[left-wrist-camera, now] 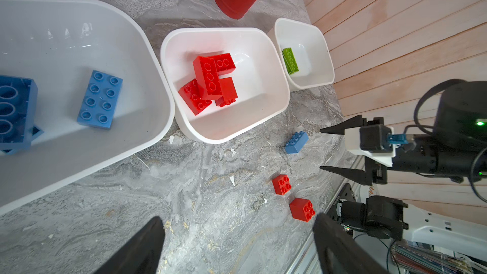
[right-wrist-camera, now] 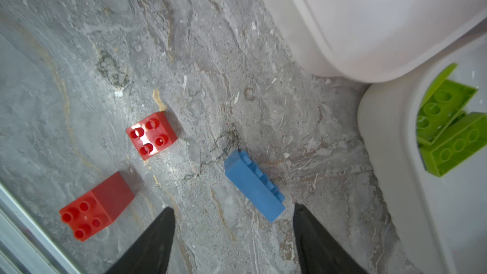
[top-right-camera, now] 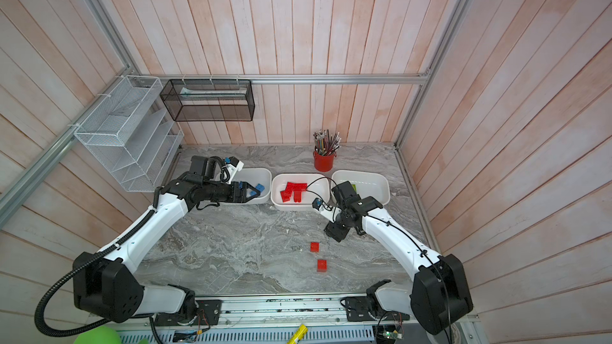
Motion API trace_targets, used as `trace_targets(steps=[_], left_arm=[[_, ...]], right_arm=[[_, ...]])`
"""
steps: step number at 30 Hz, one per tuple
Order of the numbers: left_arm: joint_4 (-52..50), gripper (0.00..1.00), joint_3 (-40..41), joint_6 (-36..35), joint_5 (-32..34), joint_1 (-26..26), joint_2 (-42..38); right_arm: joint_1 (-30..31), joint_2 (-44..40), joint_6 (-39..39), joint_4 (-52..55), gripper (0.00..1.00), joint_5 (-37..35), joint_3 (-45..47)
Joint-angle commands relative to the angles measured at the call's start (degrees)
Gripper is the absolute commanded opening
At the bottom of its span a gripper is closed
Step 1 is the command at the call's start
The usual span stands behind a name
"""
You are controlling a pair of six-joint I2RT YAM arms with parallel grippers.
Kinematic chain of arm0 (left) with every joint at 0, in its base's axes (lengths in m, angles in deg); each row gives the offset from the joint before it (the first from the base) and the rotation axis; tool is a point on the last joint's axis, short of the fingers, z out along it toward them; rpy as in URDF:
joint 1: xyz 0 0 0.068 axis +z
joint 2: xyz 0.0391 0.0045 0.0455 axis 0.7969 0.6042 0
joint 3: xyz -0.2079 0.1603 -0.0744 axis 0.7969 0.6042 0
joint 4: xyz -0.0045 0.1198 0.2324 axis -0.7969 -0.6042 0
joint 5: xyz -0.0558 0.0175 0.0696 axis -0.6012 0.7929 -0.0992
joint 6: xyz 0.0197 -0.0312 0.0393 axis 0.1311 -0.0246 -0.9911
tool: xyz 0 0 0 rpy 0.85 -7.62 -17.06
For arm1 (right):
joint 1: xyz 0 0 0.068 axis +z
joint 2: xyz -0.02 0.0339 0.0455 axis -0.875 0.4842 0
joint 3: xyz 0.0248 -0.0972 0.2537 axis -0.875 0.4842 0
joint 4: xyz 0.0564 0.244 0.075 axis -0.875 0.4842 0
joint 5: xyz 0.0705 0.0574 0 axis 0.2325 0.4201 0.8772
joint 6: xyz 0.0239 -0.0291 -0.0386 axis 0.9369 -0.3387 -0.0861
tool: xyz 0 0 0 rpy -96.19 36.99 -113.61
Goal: Sort the legos into containers by color
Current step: Pick up the lego from the middle-right of the table.
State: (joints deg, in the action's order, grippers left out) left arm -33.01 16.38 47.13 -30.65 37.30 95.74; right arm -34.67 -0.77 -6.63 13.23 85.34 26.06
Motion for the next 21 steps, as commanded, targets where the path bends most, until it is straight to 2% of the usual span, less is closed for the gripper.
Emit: trace_targets(steps=[1,3,13,15,19,21], left_arm=[[0.1,0.91,1.6,-1.3,-0.9,0.3,-1.7],[0.7,0.91,2.2,-0.9,-1.0,0.3,-2.3],[0.4,0.91,3.3,-0.5,-0.6,0.6,-4.7],[0.5,0.91,3.6,-0.5,-0.6,0.8,-4.8],[0.5,0.91,4.1,-0.6,-0.6,1.2,-5.2],[0.6,0.91,4.3,-0.6,-0.7,1.3,-5.4]], right_arm=[[0.1,0.5,-3.7,3.3,0.71,-5.5,2.1],[-0.3,1.7,-5.6,1.0,0.71,-7.7,3.1],[-0.7,12.1,-11.3,-3.8,0.67,-4.5,-0.3],[-0.7,13.3,-11.7,-4.3,0.61,-4.7,-0.9],[-0.7,15.9,-11.9,-4.7,0.42,-4.0,-1.9],[-0.6,16.1,-11.9,-5.2,0.41,-3.6,-1.5]])
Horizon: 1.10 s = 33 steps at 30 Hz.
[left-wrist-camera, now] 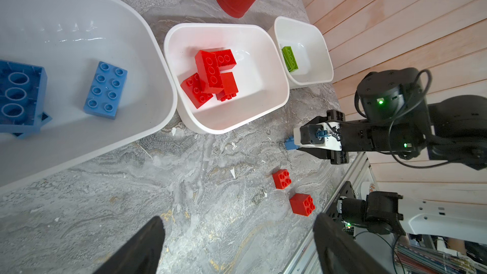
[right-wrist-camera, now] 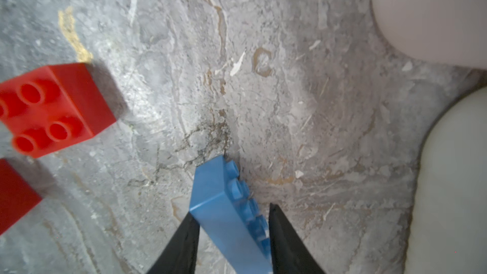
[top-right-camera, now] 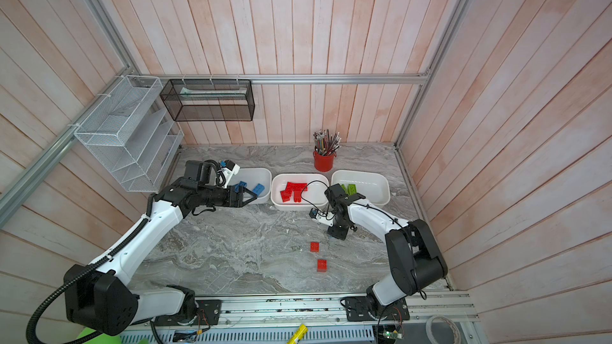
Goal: Sort the legos into containers by color
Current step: Pick up the lego from the middle-right of the table.
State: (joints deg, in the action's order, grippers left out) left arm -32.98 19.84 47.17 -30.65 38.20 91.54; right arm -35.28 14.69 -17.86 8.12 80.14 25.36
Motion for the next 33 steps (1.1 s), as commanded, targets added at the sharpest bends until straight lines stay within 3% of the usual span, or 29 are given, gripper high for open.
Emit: trace_targets(steps=[1,8,12,18,25,33], left_arm=[[0.5,0.91,1.0,-0.6,-0.8,0.4,-1.3],[0.5,0.91,1.2,-0.9,-1.0,0.7,-1.5],[0.6,0.91,1.3,-1.0,-1.0,0.8,-1.7],[0.3,0.91,1.8,-1.2,-1.1,1.4,-2.1],[-0.6,0.91,0.9,-1.4,-0.9,2.5,-2.5],[-2.0,0.91,-0.9,-1.8,-0.9,3.8,-2.7]], right_arm=[[0.1,0.6,-0.7,-0.2,0.4,1.3,-0.4],[0.5,0.5,-1.0,-0.9,0.4,-0.8,1.2],[0.7,1.2,-0.9,-1.2,0.32,-1.0,1.7],[1.0,1.1,-0.6,-0.8,0.27,-0.7,0.4],[1.0,-2.8,1.9,1.4,0.2,0.4,-4.6],[2.9,-7.6,3.8,0.8,0.18,8.8,-14.9]])
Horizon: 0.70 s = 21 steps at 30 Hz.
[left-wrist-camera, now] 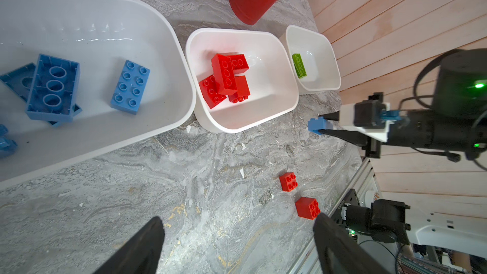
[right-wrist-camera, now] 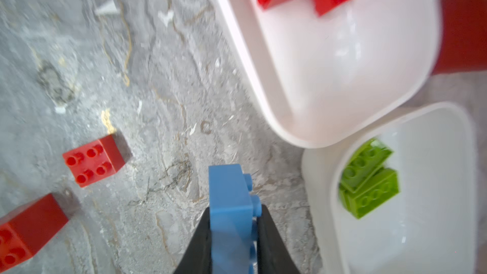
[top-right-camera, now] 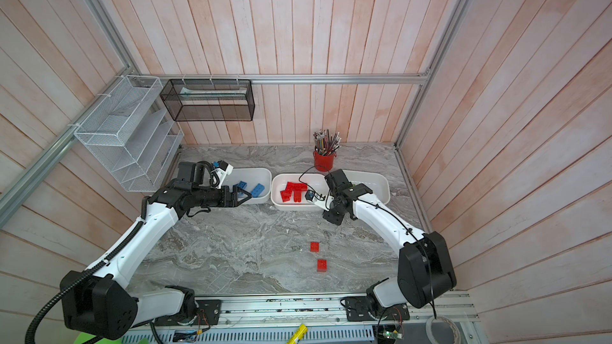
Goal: Sort the legos into containers by color
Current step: Pick up the lego from the middle-right of the table, then place the lego in the container.
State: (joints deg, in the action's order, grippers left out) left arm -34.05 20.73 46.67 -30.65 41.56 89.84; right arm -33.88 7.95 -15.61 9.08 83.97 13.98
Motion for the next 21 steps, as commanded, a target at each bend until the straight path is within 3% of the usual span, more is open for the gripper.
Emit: trace_targets(steps=[1,5,11,18,21], left_arm=[[-1.2,0.91,-2.0,-1.3,-0.9,0.5,-1.1],[-1.5,0.91,-1.6,-1.1,-1.1,0.5,-1.8],[-1.9,0.91,-0.1,-0.2,-0.9,0.9,-3.9],[-1.5,0.91,1.6,0.3,-1.3,1.3,-3.6],[-1.7,0.91,1.5,0.2,-1.0,1.3,-3.7]], right_arm=[[2.5,-0.2,2.1,-1.6,0.18,5.9,-5.8],[4.5,7.0,5.3,-6.4,0.18,12.8,-16.4],[7.8,24.6,8.7,-7.4,0.18,17.7,-34.0],[11.3,38.1,13.0,-10.7,0.18,19.8,-44.9],[12.8,42.6,14.6,-11.6,0.19,17.6,-48.7]])
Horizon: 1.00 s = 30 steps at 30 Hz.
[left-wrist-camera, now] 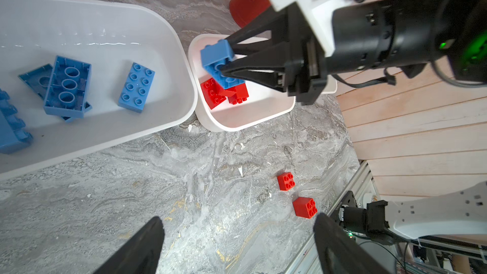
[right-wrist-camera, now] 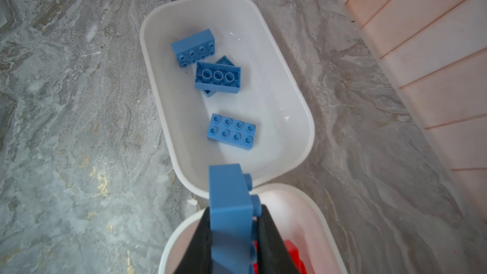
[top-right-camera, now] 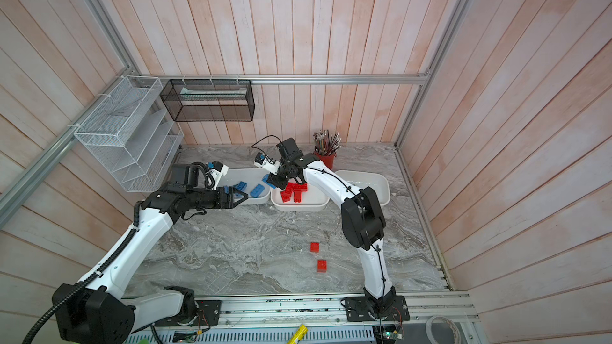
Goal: Sort the legos into containers by color
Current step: Place the lego in the container.
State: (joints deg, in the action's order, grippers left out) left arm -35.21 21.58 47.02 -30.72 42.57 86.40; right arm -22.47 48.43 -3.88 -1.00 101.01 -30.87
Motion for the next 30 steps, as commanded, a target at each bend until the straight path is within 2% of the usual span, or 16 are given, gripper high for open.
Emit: trace_targets(steps=[1,4,7,11,13,19,24,27,30], left_arm=[[-0.7,0.91,0.7,-0.2,-0.9,0.3,-0.1],[-0.8,0.91,0.6,-0.3,-1.1,0.3,0.3],[-1.0,0.91,0.7,-0.5,-0.7,0.4,0.3],[-0.7,0.91,1.4,-0.4,-0.7,0.3,0.4],[-0.7,0.91,1.5,-0.5,-0.6,0.4,0.2],[-1.4,0.91,1.3,-1.2,0.1,0.4,0.1],[-1.4,0.91,1.5,-1.2,0.0,0.4,-0.2],[-1.4,0.91,1.7,-1.3,0.1,0.4,-0.2],[-1.5,0.91,1.5,-1.3,0.1,0.4,-0.2]], right_arm=[[1.8,3.4,2.5,-0.4,0.18,-0.3,-6.2],[2.5,5.9,5.3,0.1,0.19,-2.0,-10.6],[3.5,9.7,6.9,5.4,0.19,-3.1,-16.6],[4.8,14.6,13.0,8.9,0.2,-3.4,-22.5],[5.0,16.5,17.3,8.6,0.2,-4.6,-23.9],[6.2,18.9,23.0,7.0,0.2,-8.1,-25.0],[6.7,20.7,23.3,9.2,0.22,-11.1,-25.7],[6.7,20.3,22.5,9.4,0.27,-12.2,-25.8],[6.7,19.5,22.1,9.1,0.4,-12.0,-26.0]])
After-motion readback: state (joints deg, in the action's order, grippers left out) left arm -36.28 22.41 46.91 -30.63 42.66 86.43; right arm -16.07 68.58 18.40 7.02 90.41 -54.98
